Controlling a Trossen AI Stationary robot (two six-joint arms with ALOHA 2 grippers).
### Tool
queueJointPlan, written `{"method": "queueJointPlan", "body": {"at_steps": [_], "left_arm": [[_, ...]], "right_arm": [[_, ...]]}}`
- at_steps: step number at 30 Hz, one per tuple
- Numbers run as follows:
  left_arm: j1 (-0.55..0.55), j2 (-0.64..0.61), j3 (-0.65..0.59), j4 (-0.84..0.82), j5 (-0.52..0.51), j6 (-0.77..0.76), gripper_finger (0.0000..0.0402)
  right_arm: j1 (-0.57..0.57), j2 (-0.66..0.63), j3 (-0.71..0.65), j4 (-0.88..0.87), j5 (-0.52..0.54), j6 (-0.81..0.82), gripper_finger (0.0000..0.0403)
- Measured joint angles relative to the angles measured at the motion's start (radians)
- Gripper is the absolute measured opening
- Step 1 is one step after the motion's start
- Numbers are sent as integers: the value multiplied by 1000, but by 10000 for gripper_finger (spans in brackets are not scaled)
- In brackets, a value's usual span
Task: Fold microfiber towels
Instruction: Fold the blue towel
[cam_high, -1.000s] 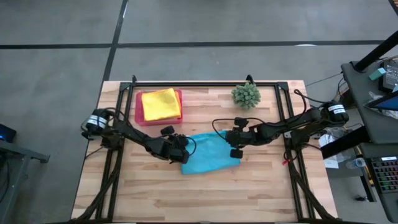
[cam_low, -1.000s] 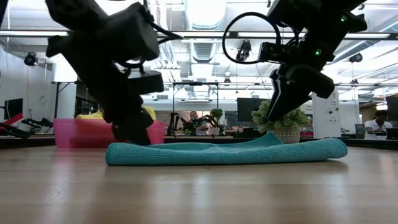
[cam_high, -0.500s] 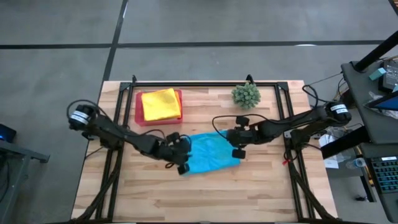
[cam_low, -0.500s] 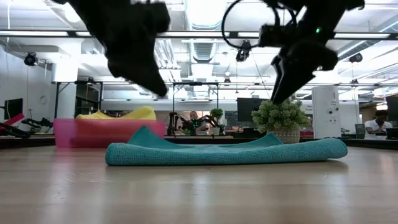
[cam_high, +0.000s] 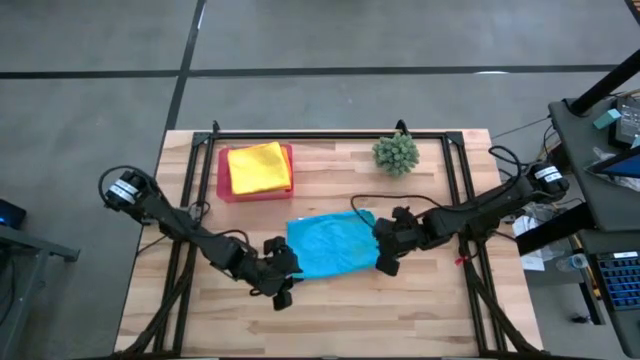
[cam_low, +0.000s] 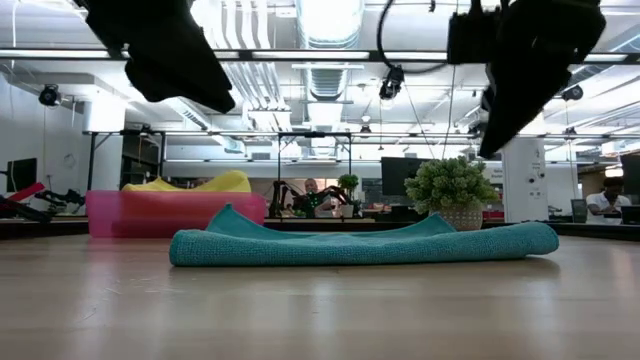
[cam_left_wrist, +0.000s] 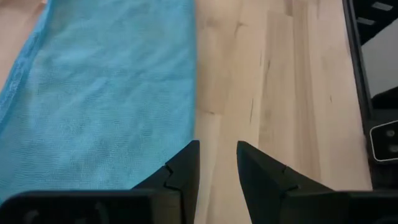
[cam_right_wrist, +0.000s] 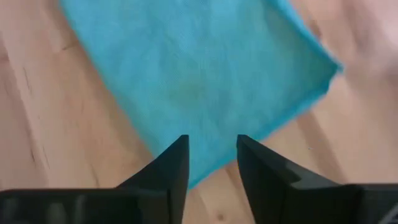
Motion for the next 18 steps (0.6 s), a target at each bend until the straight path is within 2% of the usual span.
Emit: {"method": "queueJointPlan", "body": {"at_steps": [5,12,15,18], "left_arm": [[2,7,-18,6,-32,6,91],[7,33,-49,11,-94,10,91],[12,58,-54,5,-118,52,91],[25,78,-55,-48,-124,84,91]], "right_arm": [[4,0,-62,-2,-7,182,168],[4,0,-184,43,163,418,234],[4,-2,-209,149,191,420,250],[3,-6,-210,234,230,335,258]]}}
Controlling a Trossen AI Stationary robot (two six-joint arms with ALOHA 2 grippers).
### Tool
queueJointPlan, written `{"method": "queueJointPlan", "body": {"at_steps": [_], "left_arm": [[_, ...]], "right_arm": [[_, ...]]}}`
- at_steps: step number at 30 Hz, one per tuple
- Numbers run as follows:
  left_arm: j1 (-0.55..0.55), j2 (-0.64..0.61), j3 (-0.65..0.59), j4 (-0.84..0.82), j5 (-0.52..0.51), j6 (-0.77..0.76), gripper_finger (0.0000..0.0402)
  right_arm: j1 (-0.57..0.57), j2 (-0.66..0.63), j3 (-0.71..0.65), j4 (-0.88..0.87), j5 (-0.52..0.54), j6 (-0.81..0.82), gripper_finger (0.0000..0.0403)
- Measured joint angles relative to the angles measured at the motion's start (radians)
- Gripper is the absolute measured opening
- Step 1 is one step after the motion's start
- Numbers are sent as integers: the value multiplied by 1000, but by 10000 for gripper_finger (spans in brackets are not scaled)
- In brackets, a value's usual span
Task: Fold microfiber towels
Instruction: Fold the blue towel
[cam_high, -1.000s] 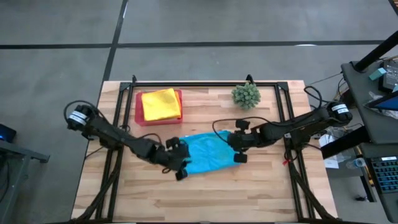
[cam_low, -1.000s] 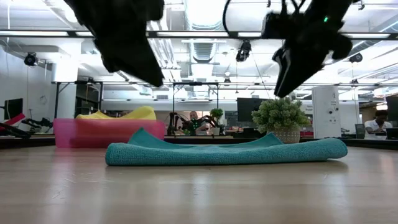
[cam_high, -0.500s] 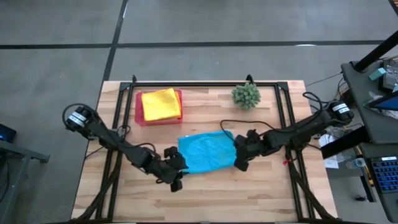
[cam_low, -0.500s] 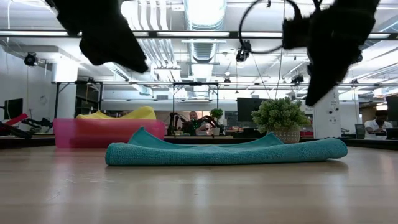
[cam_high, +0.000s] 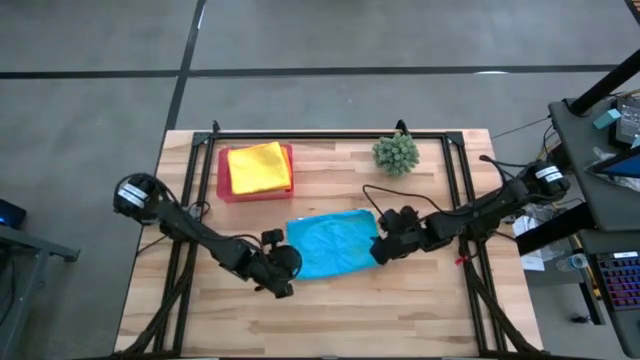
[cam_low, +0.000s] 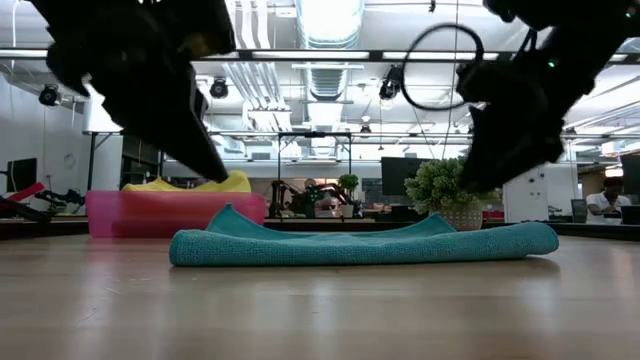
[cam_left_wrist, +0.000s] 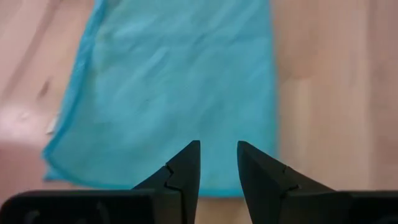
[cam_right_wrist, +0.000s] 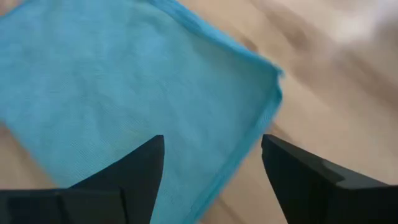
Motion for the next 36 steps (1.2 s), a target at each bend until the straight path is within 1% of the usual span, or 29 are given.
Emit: {"method": "queueJointPlan", "body": {"at_steps": [2,5,8,10,12,15,20,28,30,33,36], "left_arm": [[10,0,0,-51,-1,22,91],[12,-21,0,-184,1,63,91],[16,-53,0,-267,-28,73,91],[25,-62,-7,-264,-67,75,91],[44,-65,-10,-252,-104,79,91],[79,-67,-35,-237,-114,80,91],[136,-67,-121,-88,-115,83,91],[215,-67,-234,140,-116,85,91],[230,-67,-249,188,-118,105,91],[244,-67,-278,278,-119,143,91],[254,-67,-297,316,-115,154,91]], "right_arm": [[-9,-4,0,43,16,-107,260],[-15,-8,0,81,-3,-363,256],[-23,-8,-11,88,-12,-476,247],[-35,-8,-24,109,-9,-543,240],[-47,-8,-50,166,-8,-605,234],[-74,-8,-100,279,-14,-683,228],[-143,-9,-177,444,-14,-759,226],[-262,-9,-244,524,-47,-802,226],[-282,-7,-252,536,-76,-810,226],[-300,-6,-271,607,-139,-824,226],[-317,-6,-291,648,-143,-823,226]]}}
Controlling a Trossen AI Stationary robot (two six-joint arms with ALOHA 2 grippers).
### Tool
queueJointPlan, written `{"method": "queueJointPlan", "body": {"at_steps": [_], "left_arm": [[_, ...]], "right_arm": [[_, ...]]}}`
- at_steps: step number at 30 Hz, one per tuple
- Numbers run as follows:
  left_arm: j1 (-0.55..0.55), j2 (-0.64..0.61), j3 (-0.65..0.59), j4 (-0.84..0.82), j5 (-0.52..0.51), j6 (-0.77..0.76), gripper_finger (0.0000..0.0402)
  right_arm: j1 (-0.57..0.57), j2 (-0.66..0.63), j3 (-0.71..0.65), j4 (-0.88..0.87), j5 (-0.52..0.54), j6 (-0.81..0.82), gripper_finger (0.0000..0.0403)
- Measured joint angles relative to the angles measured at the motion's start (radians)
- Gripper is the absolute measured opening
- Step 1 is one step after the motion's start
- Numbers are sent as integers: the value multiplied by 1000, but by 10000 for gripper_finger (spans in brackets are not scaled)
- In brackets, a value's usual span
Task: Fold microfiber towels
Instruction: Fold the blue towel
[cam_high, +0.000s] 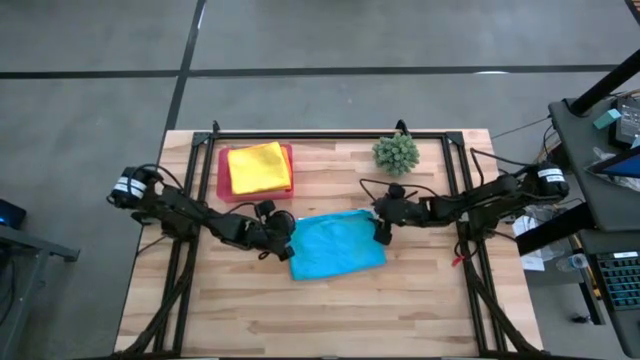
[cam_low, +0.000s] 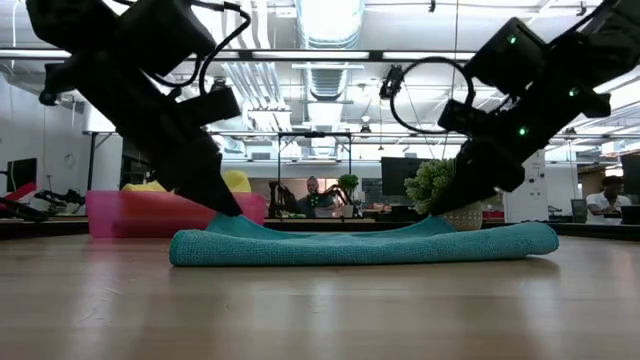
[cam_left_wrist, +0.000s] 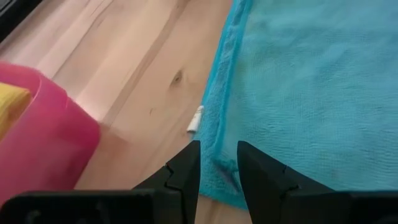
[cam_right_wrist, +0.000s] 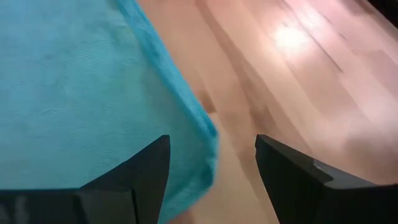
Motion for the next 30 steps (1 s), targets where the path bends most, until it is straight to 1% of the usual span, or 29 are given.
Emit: {"method": "queueJointPlan", "body": {"at_steps": [5,9,12,15,17,21,22,27,30], "left_arm": [[4,4,-4,1,3,0,89],[5,4,-4,2,6,0,67],[5,4,-4,2,7,0,40],[5,4,-4,1,10,0,10],[5,4,-4,1,10,1,4],[5,4,-4,2,-5,1,1],[5,4,-4,2,-10,1,1],[5,-1,-4,2,-90,2,0],[8,-7,-4,3,-106,3,0]], "right_arm": [[-21,7,-26,51,0,15,226],[-23,45,-43,117,-5,15,210],[-24,79,-51,161,-8,15,181],[-24,98,-53,176,-7,15,143],[-24,106,-47,182,-7,14,110],[-24,100,-43,180,-7,-2,31],[-24,95,-43,178,-7,-5,20],[-23,54,-43,132,-7,-4,10],[-23,18,-43,104,-7,-5,9]]}}
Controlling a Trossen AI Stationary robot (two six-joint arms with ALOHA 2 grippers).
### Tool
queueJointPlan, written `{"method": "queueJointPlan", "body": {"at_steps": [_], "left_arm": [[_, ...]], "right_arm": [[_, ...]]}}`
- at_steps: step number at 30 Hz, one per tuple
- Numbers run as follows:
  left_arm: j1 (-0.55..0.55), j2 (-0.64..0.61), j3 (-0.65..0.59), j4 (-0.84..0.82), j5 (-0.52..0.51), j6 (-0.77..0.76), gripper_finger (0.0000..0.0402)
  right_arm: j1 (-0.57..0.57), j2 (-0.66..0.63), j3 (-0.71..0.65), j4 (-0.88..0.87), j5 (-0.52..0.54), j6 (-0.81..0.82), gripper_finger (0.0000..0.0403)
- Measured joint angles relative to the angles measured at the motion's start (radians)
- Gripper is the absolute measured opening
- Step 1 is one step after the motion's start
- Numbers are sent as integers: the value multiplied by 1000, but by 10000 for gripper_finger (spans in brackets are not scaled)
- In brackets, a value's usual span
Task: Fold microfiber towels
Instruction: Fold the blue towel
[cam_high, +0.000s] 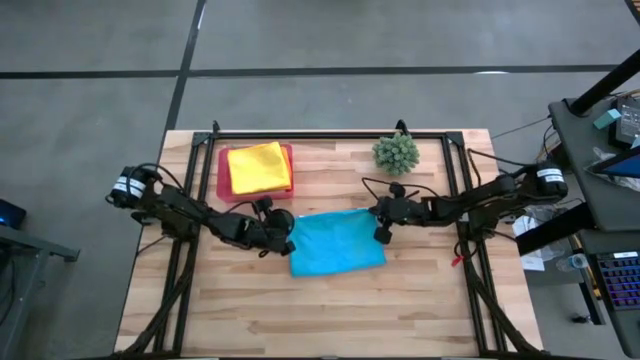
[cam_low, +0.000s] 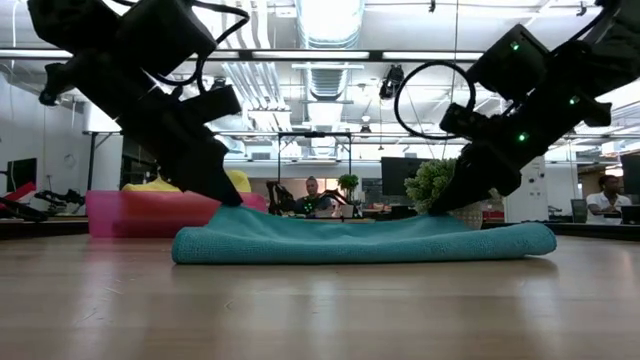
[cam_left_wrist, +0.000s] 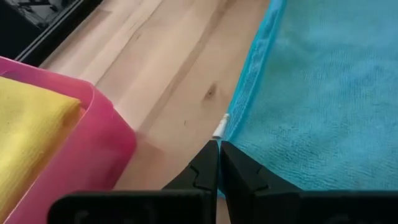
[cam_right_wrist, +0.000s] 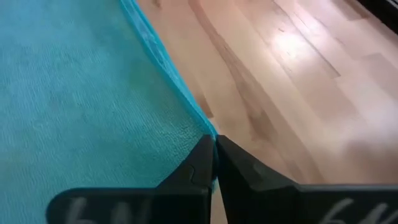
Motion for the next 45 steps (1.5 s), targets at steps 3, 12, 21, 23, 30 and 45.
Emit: {"method": "queueJointPlan", "body": {"at_steps": [3,12,21,23,30,45], "left_arm": [[8,0,0,-3,0,1,0],[33,80,0,37,-4,-4,0],[36,113,9,52,-8,-4,0],[37,113,9,51,-8,-4,2],[37,112,9,48,-4,-3,67],[35,-18,47,-149,23,50,169]], "right_arm": [[-1,-22,0,-31,8,-8,9],[-3,34,0,-26,86,-21,9],[-2,40,4,-23,86,-33,26],[-2,40,4,-25,86,-29,40],[-2,11,5,-54,86,-2,105],[-2,-193,183,-606,-95,368,179]]}}
